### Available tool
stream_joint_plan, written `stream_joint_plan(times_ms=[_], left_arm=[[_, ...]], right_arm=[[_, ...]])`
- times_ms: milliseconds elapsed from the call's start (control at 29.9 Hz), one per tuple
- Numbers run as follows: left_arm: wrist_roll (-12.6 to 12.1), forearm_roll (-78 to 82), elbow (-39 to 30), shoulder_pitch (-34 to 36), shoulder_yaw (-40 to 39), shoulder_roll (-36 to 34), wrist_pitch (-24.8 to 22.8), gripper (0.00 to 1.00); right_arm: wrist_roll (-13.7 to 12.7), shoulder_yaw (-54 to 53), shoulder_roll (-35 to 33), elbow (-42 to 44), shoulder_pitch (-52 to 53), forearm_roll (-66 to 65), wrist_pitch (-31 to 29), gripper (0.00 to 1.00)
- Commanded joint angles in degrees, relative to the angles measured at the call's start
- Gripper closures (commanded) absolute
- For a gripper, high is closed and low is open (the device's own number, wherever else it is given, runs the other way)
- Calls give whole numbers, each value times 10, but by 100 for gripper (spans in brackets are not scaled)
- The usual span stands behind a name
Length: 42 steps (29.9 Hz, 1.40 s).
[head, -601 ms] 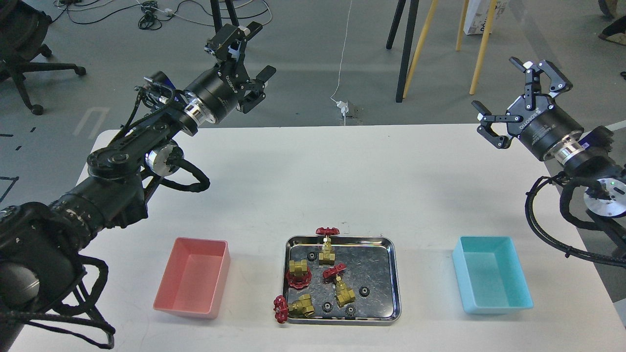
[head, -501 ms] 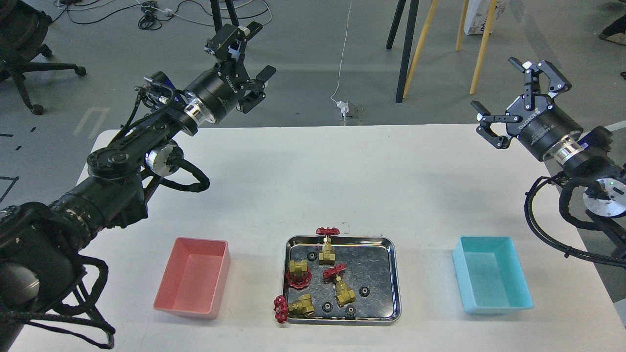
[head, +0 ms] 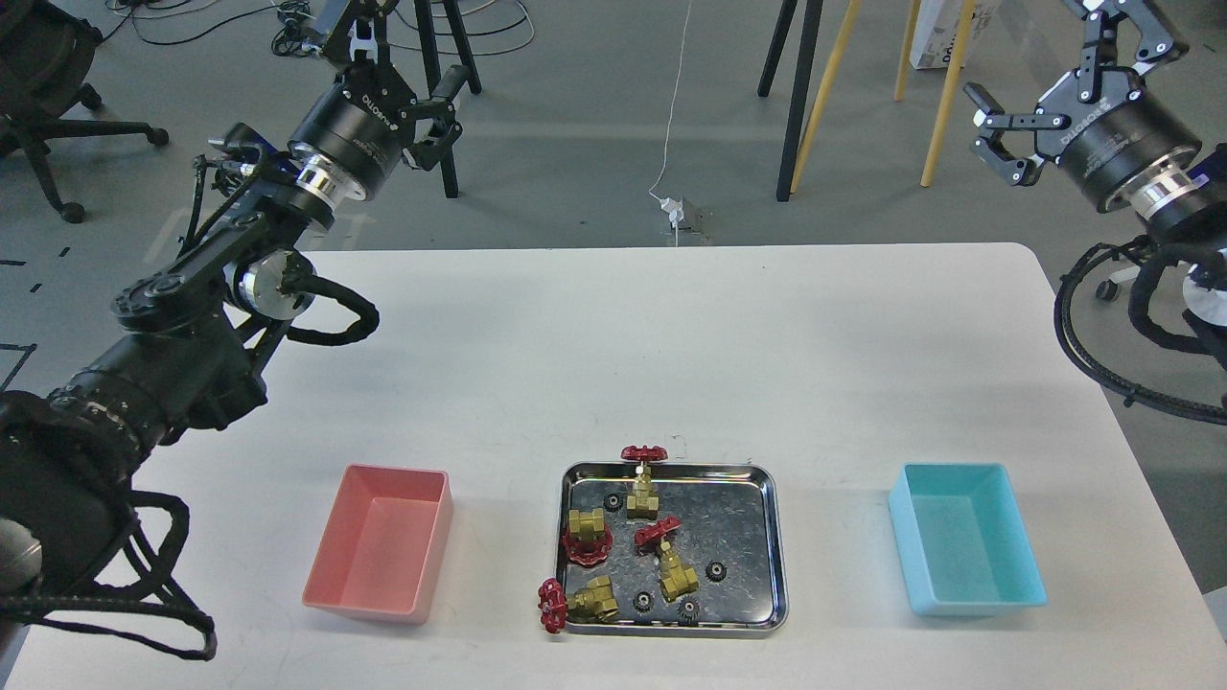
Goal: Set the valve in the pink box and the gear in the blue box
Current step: 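Raise the left arm and swing it toward the metal tray, then lower the left gripper onto a brass valve in the tray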
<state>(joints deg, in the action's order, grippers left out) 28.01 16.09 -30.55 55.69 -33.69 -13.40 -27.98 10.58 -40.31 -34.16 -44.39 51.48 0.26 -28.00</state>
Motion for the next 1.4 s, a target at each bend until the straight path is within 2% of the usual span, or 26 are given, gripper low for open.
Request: stream_joint_plan(times_ms=[0,100,234,434,635,835,935,1069,1203,1370], left_arm=[[0,11,-92,3,-2,-31,0,0],[0,45,-154,5,7,-70,0,0],[0,90,-237,5,41,-118,0,0],[0,186,-401,26,145,-229,0,0],[0,247,-479,105,272,-268,0,0],[0,326,-521,268,482,-235,0,0],[0,386,-524,333,592,-185,0,0],[0,459,-514,376,729,-80,0,0],[0,463,-487,385,789,-17,0,0],[0,470,-428,365,801,-2,16,0]], right_arm=[[-21,25,6,16,47,0,0,1],[-42,32,15,16,56,0,0,1],[-46,31,19,16,51,1,0,1],[-46,27,19,22,40,1,0,1],[-46,23,19,25,30,2,0,1],[-46,23,19,25,15,32,0,1],[-45,23,18,26,7,33,0,1],[-45,22,18,40,1,33,0,1],[-45,21,18,48,0,33,0,1],[-45,21,18,48,-2,33,0,1]])
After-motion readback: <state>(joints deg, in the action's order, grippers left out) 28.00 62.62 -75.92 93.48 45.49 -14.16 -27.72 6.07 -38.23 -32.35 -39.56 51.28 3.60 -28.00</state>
